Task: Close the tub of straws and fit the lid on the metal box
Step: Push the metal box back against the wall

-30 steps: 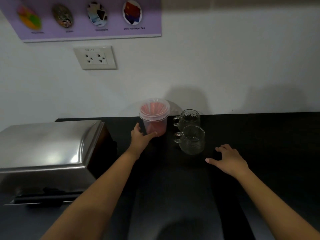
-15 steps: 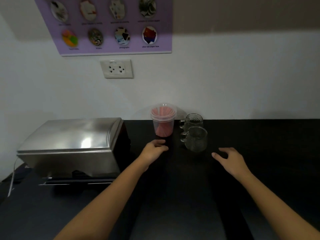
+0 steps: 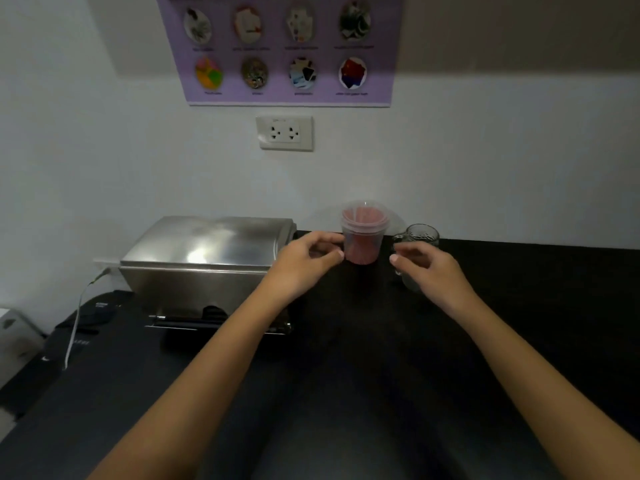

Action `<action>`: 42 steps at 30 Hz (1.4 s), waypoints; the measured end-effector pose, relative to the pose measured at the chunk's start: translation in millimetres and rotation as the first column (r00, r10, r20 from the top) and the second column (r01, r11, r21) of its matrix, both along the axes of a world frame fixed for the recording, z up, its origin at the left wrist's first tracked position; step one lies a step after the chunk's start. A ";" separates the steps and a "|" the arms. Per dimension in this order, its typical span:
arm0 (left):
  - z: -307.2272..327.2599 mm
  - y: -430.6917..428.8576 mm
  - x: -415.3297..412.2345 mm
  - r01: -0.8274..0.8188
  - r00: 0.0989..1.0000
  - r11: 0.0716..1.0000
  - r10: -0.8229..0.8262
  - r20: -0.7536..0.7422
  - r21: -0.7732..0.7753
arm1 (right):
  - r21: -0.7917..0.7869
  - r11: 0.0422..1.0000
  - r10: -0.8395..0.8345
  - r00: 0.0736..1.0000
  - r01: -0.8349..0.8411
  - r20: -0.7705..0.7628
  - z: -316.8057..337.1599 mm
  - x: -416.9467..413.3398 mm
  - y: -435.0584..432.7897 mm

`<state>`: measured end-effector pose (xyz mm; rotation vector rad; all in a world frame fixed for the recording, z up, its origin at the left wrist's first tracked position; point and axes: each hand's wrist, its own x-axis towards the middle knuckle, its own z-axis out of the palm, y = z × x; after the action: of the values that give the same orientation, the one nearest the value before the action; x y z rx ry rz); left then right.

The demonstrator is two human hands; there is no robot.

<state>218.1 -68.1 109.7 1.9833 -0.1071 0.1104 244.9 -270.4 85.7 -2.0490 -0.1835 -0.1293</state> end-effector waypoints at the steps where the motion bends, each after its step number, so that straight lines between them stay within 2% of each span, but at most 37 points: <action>1: 5.8 7.0 -4.6 -0.008 0.999 1.000 0.009 0.033 -0.017 | 0.014 1.000 0.022 1.000 -0.022 0.008 5.7 -1.4 7.9; 7: 28.4 66.5 -27.6 -0.062 0.980 0.997 0.069 0.187 -0.041 | 0.087 0.984 0.153 0.987 -0.156 0.041 24.4 -5.8 61.4; 10: 27.1 110.1 -33.3 -0.169 0.962 0.986 0.168 0.218 -0.015 | 0.106 0.974 0.199 0.980 -0.201 0.028 24.6 -4.2 93.2; 14: 11.5 174.9 -36.4 -0.347 0.902 0.938 0.335 0.273 -0.004 | 0.055 0.970 0.235 0.971 -0.238 0.049 16.0 -3.4 131.3; 17: -6.2 219.1 -36.1 -0.400 0.880 0.917 0.385 0.278 -0.004 | 0.031 0.973 0.226 0.974 -0.227 0.024 6.3 -5.5 150.0; 21: -33.1 259.9 -31.8 -0.300 0.947 0.951 0.306 0.100 -0.070 | 0.004 0.981 0.193 0.980 -0.193 -0.040 -8.5 -11.3 167.4; 25: -56.9 283.4 -21.4 -0.164 0.986 0.981 0.162 -0.027 -0.105 | -0.035 0.992 0.123 0.992 -0.124 -0.028 -19.6 -16.8 178.0; 29: -74.0 296.0 -7.1 -0.055 0.996 0.998 0.053 -0.072 -0.035 | -0.007 0.999 0.054 0.998 -0.054 -0.026 -30.0 -20.0 183.5; 33: -92.6 303.6 4.8 0.010 0.992 1.000 -0.007 -0.129 0.022 | 0.007 0.998 0.060 0.995 -0.060 -0.081 -47.0 -26.3 187.7; 36: -102.6 307.2 10.1 0.096 0.980 0.992 -0.080 -0.184 0.080 | -0.018 1.000 0.014 0.998 -0.016 -0.057 -55.7 -28.3 192.4; 42: -108.7 311.3 21.9 0.122 0.981 0.991 -0.113 -0.156 0.048 | -0.036 0.999 -0.026 0.999 0.024 -0.039 -60.3 -19.7 194.0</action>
<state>240.0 243.1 1.0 2.0301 -0.1290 -0.1226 225.2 -76.4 25.5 -2.0877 -0.1363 -0.1016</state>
